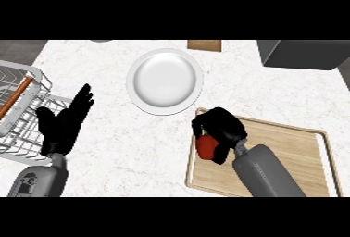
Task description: Pick the bell pepper from the tray and place it in the plate
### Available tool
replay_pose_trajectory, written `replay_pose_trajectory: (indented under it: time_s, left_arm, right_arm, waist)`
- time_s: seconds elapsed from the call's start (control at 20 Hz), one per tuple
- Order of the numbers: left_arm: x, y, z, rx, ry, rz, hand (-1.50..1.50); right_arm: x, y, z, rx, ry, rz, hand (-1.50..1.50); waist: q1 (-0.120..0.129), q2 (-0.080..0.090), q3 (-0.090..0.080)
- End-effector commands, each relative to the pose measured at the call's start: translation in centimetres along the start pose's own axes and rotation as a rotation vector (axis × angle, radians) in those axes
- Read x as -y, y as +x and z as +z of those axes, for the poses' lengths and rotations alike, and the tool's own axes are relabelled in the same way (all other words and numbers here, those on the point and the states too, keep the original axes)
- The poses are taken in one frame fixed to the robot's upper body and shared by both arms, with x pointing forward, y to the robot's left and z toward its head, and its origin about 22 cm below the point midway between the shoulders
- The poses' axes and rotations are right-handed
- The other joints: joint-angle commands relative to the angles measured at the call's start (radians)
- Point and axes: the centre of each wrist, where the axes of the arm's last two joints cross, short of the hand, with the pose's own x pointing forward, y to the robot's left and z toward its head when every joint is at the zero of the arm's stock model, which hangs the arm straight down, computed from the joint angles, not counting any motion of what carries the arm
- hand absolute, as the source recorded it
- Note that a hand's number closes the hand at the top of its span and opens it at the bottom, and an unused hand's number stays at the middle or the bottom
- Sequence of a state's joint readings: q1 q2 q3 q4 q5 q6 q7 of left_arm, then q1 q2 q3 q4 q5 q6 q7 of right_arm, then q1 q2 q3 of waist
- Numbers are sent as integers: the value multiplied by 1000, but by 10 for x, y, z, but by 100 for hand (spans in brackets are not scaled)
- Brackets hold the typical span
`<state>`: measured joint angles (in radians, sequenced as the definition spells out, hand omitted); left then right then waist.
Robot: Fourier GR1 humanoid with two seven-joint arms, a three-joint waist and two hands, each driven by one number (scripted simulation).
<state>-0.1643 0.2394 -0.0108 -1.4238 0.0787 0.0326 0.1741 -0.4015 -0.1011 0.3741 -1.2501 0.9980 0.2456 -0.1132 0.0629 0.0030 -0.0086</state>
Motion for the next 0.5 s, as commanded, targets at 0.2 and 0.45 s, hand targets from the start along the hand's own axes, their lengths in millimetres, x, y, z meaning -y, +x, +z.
replay_pose_trajectory:
  time_s: [0.2, 0.45]
  left_arm:
    - [18, 6, -8, 18, -62, -10, 0]
    - [25, 9, -14, 11, -77, -8, 0]
  right_arm:
    - [54, 73, -33, -162, -471, 13, 150]
    - [86, 101, -46, -312, -735, 50, 150]
  waist:
    - [66, -2, 8]
    - [74, 1, 4]
